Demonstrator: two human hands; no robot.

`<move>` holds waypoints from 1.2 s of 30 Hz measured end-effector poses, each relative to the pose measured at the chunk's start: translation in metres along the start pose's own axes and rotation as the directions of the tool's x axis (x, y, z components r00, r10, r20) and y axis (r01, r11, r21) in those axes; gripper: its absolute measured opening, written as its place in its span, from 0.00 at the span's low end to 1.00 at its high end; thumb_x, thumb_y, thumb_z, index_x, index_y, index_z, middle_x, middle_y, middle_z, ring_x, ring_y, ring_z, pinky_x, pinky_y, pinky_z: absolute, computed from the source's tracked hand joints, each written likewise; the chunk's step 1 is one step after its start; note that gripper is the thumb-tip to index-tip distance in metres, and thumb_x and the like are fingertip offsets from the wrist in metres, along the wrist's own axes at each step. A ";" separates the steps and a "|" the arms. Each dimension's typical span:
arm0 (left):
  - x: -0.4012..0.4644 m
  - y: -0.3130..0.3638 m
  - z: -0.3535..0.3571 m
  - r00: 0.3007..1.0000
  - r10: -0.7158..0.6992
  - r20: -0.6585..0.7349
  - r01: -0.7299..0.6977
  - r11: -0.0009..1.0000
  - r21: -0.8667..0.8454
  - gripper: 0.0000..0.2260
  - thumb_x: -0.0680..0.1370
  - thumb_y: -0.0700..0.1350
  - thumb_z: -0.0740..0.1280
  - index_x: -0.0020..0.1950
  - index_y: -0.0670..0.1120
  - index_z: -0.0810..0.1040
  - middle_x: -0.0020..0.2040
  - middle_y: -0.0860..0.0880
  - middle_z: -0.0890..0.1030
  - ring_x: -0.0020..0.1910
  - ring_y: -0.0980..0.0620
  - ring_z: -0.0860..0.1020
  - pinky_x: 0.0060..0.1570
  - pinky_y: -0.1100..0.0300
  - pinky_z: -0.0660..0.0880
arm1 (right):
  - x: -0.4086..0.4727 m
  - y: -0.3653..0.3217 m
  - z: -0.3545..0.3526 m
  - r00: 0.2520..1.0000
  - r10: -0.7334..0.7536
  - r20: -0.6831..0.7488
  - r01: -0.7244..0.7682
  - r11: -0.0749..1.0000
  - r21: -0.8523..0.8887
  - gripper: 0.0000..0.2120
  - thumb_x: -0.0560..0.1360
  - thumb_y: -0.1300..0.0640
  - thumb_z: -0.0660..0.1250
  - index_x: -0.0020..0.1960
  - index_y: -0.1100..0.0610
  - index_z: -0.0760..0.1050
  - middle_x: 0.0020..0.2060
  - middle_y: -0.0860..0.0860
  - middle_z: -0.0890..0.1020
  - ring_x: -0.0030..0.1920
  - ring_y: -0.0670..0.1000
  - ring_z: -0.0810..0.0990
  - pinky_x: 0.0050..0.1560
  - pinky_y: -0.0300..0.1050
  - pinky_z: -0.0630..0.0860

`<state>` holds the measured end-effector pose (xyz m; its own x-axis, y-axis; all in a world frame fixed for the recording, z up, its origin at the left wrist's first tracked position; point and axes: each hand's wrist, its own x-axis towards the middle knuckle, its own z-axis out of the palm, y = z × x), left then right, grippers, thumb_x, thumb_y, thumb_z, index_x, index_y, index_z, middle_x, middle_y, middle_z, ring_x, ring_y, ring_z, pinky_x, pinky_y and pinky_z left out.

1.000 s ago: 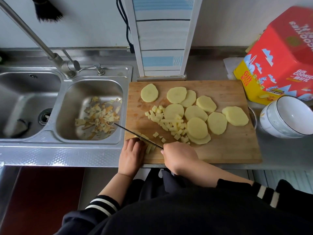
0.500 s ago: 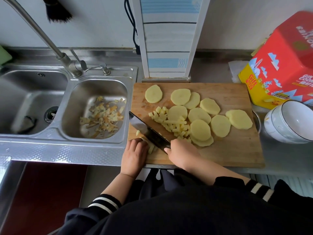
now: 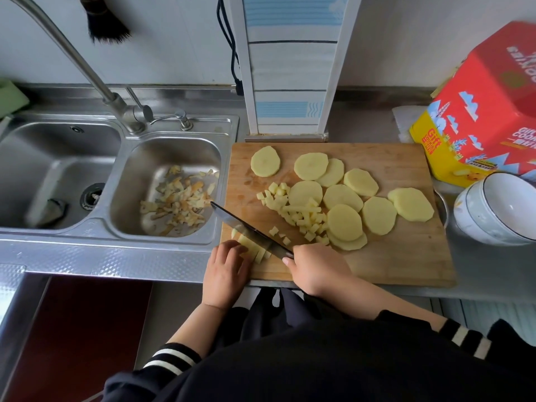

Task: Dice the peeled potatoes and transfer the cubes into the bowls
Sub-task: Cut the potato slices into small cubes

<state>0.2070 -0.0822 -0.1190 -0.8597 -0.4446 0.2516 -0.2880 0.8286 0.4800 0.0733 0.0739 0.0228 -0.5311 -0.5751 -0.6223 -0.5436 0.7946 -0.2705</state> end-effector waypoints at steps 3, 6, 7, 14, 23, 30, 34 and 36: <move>-0.002 -0.001 0.000 1.000 0.001 0.003 -0.001 1.000 -0.002 0.14 0.79 0.50 0.63 0.52 0.40 0.79 0.54 0.42 0.76 0.50 0.44 0.74 0.51 0.56 0.70 | 0.000 -0.002 0.001 1.000 -0.012 0.017 0.013 0.999 -0.044 0.15 0.84 0.49 0.52 0.53 0.57 0.74 0.42 0.51 0.77 0.42 0.54 0.75 0.40 0.45 0.69; -0.003 0.000 0.001 1.000 -0.010 0.001 0.010 1.000 -0.008 0.14 0.79 0.50 0.63 0.52 0.40 0.79 0.53 0.43 0.76 0.50 0.44 0.74 0.51 0.55 0.72 | 0.003 -0.002 0.002 1.000 -0.012 0.024 0.013 0.998 -0.058 0.14 0.84 0.52 0.53 0.54 0.58 0.74 0.44 0.53 0.79 0.42 0.55 0.75 0.39 0.45 0.68; -0.003 0.001 0.001 1.000 -0.011 0.001 0.011 1.000 -0.008 0.14 0.79 0.50 0.63 0.52 0.40 0.79 0.53 0.43 0.77 0.50 0.43 0.75 0.51 0.55 0.72 | 0.004 -0.002 0.002 1.000 -0.011 0.026 0.012 0.998 -0.064 0.13 0.84 0.53 0.54 0.53 0.57 0.75 0.41 0.52 0.77 0.41 0.55 0.75 0.39 0.45 0.68; -0.003 0.002 0.000 1.000 -0.020 -0.006 0.020 1.000 -0.020 0.14 0.79 0.50 0.63 0.53 0.40 0.79 0.53 0.42 0.76 0.51 0.43 0.74 0.51 0.55 0.71 | 0.014 -0.008 0.009 0.999 0.031 0.035 -0.027 0.995 -0.101 0.08 0.80 0.62 0.59 0.44 0.57 0.74 0.34 0.51 0.73 0.39 0.56 0.76 0.38 0.45 0.72; 0.003 0.004 -0.007 0.984 -0.169 0.051 0.171 0.984 -0.043 0.30 0.74 0.66 0.64 0.62 0.42 0.74 0.63 0.45 0.73 0.60 0.46 0.72 0.60 0.51 0.73 | 0.014 0.003 0.006 0.998 0.035 0.044 -0.036 0.999 0.018 0.14 0.83 0.52 0.57 0.40 0.56 0.69 0.34 0.50 0.72 0.40 0.54 0.75 0.39 0.45 0.69; 0.005 0.013 -0.004 0.985 -0.159 0.071 0.159 0.987 0.012 0.33 0.71 0.67 0.64 0.62 0.41 0.74 0.62 0.43 0.74 0.60 0.45 0.71 0.60 0.48 0.73 | 0.010 0.006 0.009 1.000 0.008 -0.001 -0.008 0.999 0.038 0.14 0.83 0.50 0.56 0.52 0.58 0.75 0.43 0.52 0.78 0.46 0.56 0.79 0.43 0.47 0.72; 0.004 0.012 -0.006 0.986 -0.143 0.084 0.143 0.990 0.007 0.29 0.72 0.63 0.67 0.63 0.42 0.73 0.63 0.43 0.73 0.61 0.45 0.70 0.60 0.48 0.73 | 0.007 0.007 0.010 0.996 -0.034 -0.078 0.030 0.998 -0.056 0.15 0.84 0.52 0.53 0.53 0.58 0.75 0.44 0.53 0.79 0.41 0.55 0.76 0.39 0.46 0.70; 0.001 0.011 -0.005 0.984 -0.158 0.085 0.160 0.987 -0.016 0.28 0.72 0.59 0.72 0.63 0.41 0.74 0.65 0.42 0.72 0.63 0.43 0.71 0.61 0.48 0.73 | 0.005 0.009 0.009 0.995 -0.042 -0.093 0.038 0.998 -0.047 0.15 0.84 0.51 0.52 0.52 0.58 0.75 0.41 0.52 0.78 0.40 0.55 0.75 0.39 0.47 0.71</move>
<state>0.2054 -0.0750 -0.1090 -0.8361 -0.5393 0.1001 -0.4149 0.7413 0.5276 0.0712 0.0797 0.0104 -0.5661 -0.6235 -0.5392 -0.5929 0.7624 -0.2592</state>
